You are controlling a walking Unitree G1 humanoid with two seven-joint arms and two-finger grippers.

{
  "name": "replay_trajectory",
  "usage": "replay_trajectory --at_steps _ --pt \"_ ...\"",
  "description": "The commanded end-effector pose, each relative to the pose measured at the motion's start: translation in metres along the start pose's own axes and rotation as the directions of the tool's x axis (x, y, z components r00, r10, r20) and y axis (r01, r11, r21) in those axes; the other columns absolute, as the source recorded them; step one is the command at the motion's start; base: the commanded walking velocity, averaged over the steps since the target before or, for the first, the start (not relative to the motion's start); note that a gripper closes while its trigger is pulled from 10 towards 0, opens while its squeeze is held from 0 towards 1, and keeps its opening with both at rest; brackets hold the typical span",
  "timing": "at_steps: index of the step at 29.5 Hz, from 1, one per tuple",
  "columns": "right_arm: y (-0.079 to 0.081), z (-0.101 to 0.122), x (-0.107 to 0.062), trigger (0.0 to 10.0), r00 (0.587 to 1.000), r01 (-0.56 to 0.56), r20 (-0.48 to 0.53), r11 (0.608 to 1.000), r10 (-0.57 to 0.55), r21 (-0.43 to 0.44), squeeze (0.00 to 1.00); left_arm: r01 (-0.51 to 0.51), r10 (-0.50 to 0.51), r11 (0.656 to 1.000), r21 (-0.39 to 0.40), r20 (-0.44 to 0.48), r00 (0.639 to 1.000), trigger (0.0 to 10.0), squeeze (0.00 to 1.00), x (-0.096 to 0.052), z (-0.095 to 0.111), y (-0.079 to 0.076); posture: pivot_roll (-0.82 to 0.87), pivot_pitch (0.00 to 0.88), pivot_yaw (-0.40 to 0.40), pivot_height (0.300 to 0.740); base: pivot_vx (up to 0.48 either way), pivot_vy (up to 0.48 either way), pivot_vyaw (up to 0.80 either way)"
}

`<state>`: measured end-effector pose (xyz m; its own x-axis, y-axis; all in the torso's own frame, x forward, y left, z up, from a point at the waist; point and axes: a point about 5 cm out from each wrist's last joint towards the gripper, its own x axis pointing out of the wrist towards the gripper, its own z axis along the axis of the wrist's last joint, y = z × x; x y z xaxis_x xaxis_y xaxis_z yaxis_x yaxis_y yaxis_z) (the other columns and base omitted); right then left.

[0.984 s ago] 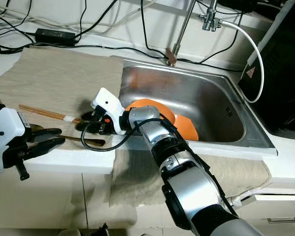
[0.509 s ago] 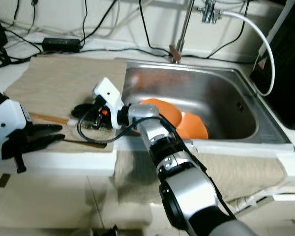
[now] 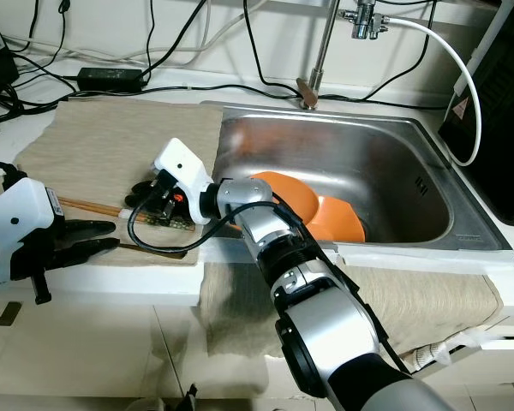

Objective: Kitchen organization

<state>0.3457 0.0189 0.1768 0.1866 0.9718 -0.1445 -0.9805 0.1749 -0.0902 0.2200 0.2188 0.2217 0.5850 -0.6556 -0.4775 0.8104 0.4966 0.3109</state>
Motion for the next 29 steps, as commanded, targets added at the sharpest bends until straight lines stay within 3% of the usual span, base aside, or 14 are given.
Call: replay_trajectory --at_steps 1,14,22,23,24,25,29 --pt "-0.003 0.009 -0.004 10.0 1.0 -0.026 -0.014 0.999 0.025 -0.03 1.0 -0.021 0.021 1.0 0.001 -0.003 1.0 10.0 0.0 -0.003 -0.001 0.001 0.11 0.0 -0.066 0.74 0.0 0.0 0.0" --pt "-0.005 0.01 -0.022 10.0 0.989 -0.118 -0.102 0.991 0.112 -0.063 1.0 -0.057 0.057 0.998 -0.003 -0.013 0.998 10.0 0.0 -0.008 -0.005 0.002 0.11 0.0 -0.085 0.74 0.0 0.0 0.0" --pt "0.006 0.003 -0.023 10.0 0.98 -0.148 -0.143 0.988 0.14 -0.05 1.0 -0.109 0.109 0.992 -0.064 -0.004 0.994 10.0 0.0 -0.016 -0.014 0.01 0.11 0.0 -0.089 0.74 0.0 0.0 0.0" --pt "0.007 0.001 -0.023 10.0 0.979 -0.15 -0.15 0.988 0.141 -0.047 0.73 -0.111 0.111 0.991 -0.071 -0.002 0.994 10.0 0.0 -0.017 -0.016 0.01 0.11 0.0 -0.088 0.74 0.0 0.0 0.0" --pt "0.008 0.0 -0.023 10.0 0.978 -0.151 -0.154 0.988 0.143 -0.045 0.73 -0.111 0.111 0.991 -0.075 -0.002 0.994 10.0 0.0 -0.018 -0.016 0.01 0.11 0.0 -0.088 0.74 0.0 0.0 0.0" --pt "0.008 -0.002 -0.024 10.0 0.977 -0.152 -0.161 0.987 0.144 -0.043 0.0 -0.108 0.109 0.991 -0.081 0.002 0.994 10.0 0.0 -0.019 -0.017 0.01 0.11 0.0 -0.088 0.74 0.0 0.0 0.0" --pt "0.007 -0.007 -0.025 10.0 0.977 -0.125 -0.18 0.991 0.117 -0.038 0.0 -0.101 0.101 0.992 -0.079 -0.009 0.995 10.0 0.0 -0.021 -0.018 0.01 0.11 0.0 -0.086 0.74 0.0 0.0 0.0"
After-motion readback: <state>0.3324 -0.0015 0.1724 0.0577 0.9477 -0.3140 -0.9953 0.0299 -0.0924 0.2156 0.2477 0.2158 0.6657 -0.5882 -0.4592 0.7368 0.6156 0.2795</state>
